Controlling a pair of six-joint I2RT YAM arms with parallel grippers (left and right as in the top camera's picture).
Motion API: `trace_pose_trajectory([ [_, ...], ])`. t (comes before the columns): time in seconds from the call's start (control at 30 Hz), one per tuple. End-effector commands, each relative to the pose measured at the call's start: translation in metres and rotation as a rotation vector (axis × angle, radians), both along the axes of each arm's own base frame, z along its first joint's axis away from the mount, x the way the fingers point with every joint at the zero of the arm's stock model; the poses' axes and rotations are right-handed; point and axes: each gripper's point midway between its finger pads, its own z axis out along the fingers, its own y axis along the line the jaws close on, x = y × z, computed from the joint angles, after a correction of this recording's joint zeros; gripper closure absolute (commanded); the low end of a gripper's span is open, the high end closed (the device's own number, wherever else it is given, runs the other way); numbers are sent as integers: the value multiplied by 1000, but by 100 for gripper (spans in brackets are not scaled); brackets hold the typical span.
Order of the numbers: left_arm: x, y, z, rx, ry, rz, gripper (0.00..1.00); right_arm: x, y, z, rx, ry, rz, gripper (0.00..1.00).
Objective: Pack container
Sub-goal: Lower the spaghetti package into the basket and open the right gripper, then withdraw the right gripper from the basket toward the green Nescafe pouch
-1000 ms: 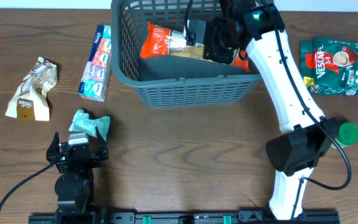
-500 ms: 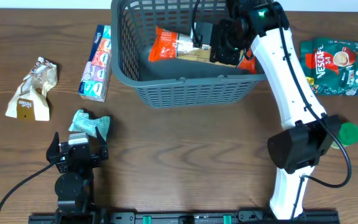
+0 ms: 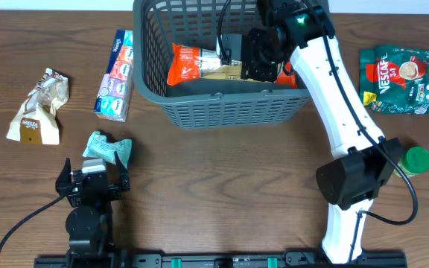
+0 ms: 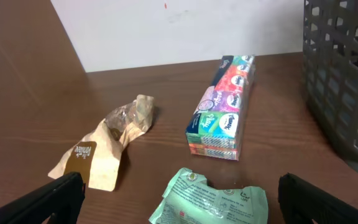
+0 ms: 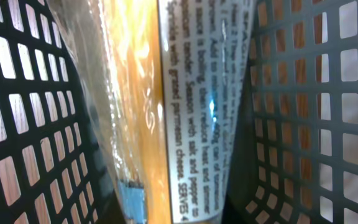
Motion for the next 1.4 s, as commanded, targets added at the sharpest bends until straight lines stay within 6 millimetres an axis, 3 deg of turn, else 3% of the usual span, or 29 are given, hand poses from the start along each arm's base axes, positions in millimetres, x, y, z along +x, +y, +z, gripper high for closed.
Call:
trace_pose_trajectory([
  [0.0,0,-1,-13,10,33,-4,1,-2,12,13,59,-21,29,76],
  [0.07,0,-1,-13,10,33,-4,1,-1,12,14,68,-15,5,11],
  [0.1,0,-1,-13,10,32,-4,2,-1,12,14,70,-14,-2,1],
  [0.3,0,-1,-13,10,33,-4,1,3,14,15,87,-16,-33,1],
  [0.43,0,-1,-13,10,32,-4,2,21,19,26,169,-37,-186,1],
  [0.57,0,-1,-13,10,33,-4,2,55,6,57,279,-133,-519,1],
  [0.73,0,-1,-13,10,33,-4,2,69,-16,115,404,-270,-759,1],
  [0.87,0,-1,-13,10,33,-4,2,61,-57,173,463,-428,-976,1],
  [1.0,0,-1,-13,10,33,-4,2,32,-128,228,473,-640,-1292,1],
  [1.1,0,-1,-13,10,33,-4,1,0,-179,252,447,-751,-1475,1],
  [1.23,0,-1,-13,10,32,-4,2,-33,-230,259,427,-762,-1621,1],
  [1.37,0,-1,-13,10,33,-4,2,-53,-275,233,397,-630,-1746,1],
])
